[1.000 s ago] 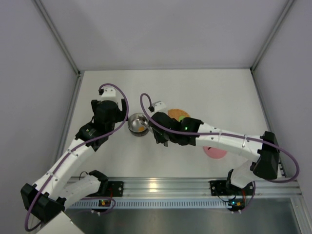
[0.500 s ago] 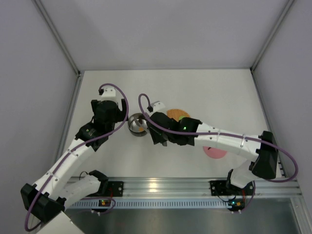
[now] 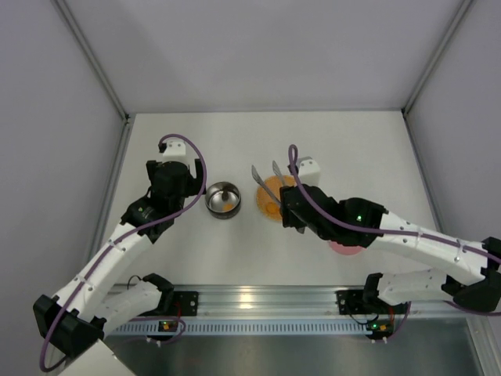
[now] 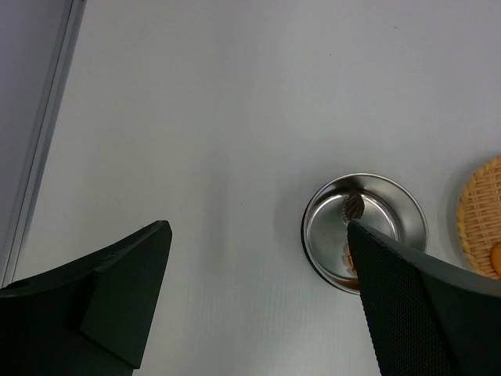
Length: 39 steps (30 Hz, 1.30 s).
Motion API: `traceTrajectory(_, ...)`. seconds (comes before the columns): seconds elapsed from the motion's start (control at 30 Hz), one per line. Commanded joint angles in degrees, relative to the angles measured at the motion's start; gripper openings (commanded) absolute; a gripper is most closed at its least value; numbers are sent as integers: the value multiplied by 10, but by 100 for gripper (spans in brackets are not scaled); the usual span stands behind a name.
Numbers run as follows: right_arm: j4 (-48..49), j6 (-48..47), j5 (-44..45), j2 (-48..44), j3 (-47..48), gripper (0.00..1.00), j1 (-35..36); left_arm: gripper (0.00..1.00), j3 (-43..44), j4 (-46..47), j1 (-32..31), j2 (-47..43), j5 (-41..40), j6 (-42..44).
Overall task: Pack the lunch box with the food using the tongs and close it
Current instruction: Pick up the fake food from the plate.
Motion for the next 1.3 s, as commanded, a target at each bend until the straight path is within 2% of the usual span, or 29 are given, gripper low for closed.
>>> traceTrajectory(0.0, -56, 40, 46, -38, -40, 45, -8, 99, 22, 1, -1, -8, 2, 4)
traceTrajectory(0.17, -72, 70, 46, -69, -94, 45, -8, 99, 22, 0, -1, -9, 3, 4)
traceTrajectory(0.47, -78, 91, 54, -56, -133, 43, -8, 99, 22, 0, -2, -7, 3, 3)
traceTrajectory(1.27, -58, 88, 46, 21, -151, 45, -8, 99, 22, -1, -2, -8, 4, 3)
